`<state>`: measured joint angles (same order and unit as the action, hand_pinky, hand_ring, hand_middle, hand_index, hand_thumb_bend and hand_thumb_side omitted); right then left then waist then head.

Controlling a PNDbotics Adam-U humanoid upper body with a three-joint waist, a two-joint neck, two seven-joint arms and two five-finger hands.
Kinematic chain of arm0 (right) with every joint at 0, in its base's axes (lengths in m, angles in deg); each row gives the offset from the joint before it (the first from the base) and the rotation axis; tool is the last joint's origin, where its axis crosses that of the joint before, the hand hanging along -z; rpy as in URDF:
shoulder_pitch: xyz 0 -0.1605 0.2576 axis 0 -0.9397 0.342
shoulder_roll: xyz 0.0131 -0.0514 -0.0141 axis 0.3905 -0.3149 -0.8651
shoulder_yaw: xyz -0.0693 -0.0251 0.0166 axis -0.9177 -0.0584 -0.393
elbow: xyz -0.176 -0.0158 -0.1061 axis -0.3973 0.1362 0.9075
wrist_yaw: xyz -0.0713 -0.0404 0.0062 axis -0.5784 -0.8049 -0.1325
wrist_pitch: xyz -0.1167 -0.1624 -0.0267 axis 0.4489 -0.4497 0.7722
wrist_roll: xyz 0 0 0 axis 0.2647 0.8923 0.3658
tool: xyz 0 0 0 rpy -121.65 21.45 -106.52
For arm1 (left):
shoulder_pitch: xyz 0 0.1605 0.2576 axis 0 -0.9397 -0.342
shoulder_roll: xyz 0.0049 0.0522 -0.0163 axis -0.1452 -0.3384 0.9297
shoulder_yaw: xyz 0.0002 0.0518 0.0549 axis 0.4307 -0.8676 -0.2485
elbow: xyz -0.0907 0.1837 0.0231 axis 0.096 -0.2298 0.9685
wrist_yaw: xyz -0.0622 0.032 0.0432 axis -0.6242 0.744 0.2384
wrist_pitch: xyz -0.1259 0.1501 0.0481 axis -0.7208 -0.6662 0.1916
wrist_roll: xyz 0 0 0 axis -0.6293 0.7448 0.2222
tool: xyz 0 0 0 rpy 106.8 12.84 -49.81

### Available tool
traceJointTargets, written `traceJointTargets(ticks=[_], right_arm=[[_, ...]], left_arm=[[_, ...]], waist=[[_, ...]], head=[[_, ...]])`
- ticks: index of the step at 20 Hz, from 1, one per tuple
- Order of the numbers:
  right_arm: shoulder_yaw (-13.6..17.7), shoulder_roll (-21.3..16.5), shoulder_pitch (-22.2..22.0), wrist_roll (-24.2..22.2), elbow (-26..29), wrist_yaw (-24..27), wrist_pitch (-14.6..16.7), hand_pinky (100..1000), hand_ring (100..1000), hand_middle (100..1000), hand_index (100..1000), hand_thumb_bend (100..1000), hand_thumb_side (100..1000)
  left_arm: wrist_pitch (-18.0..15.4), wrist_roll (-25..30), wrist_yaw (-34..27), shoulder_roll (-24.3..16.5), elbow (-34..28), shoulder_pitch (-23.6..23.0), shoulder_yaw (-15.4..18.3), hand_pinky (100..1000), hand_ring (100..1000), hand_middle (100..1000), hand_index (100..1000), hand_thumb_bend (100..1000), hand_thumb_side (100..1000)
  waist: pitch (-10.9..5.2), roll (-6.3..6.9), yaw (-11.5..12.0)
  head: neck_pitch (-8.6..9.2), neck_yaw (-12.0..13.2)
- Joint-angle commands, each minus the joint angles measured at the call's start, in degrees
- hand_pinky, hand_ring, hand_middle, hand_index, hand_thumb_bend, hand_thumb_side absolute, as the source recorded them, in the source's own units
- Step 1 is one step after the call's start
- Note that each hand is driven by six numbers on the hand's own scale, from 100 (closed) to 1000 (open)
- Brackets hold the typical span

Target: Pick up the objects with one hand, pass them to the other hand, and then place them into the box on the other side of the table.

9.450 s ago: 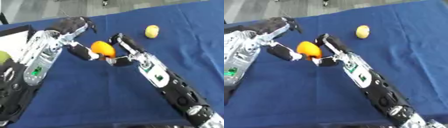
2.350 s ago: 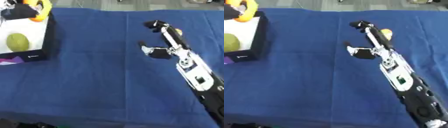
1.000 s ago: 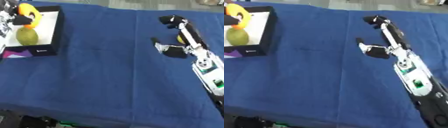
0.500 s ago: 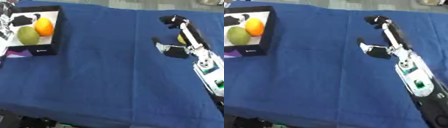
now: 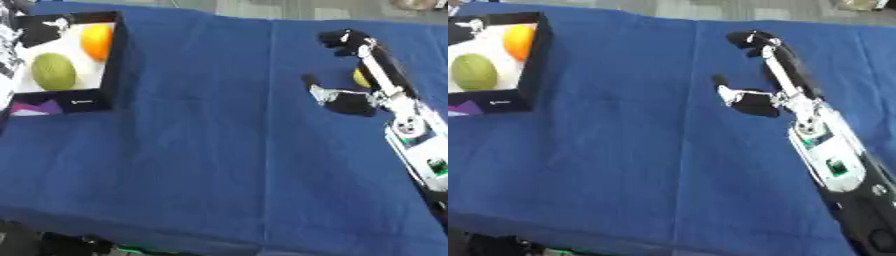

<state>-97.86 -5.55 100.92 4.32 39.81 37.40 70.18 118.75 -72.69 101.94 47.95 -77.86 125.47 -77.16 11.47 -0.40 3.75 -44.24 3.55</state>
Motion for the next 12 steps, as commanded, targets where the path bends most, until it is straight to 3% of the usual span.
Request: traceJointTargets(ticks=[1,10,12], right_arm=[[0.6,-1.1,1.3,0.4,1.5,-0.1,-0.2,783,824,773,843,306,199],[1.8,-3.0,0.7,0.9,1.0,1.0,-2.1,781,820,763,831,260,205],[2.3,-4.2,0.0,1.2,0.5,1.0,-2.6,783,820,761,830,310,216]], left_arm=[[-0.4,-1.7,-2.7,-2.3,-5.1,0.3,0.8,727,790,760,709,565,541],[0.5,-0.8,-6.3,-3.4,-14.0,-1.5,-0.4,728,789,762,702,540,539],[0.6,-0.5,-6.3,-3.5,-14.7,-1.8,-0.4,728,789,762,701,537,544]], waist=[[-1.04,0.16,0.1],[-1.35,0.16,0.1],[-1.38,0.08,0.0]], head=[[0.12,-1.7],[0.12,-8.3],[0.12,-9.2]])
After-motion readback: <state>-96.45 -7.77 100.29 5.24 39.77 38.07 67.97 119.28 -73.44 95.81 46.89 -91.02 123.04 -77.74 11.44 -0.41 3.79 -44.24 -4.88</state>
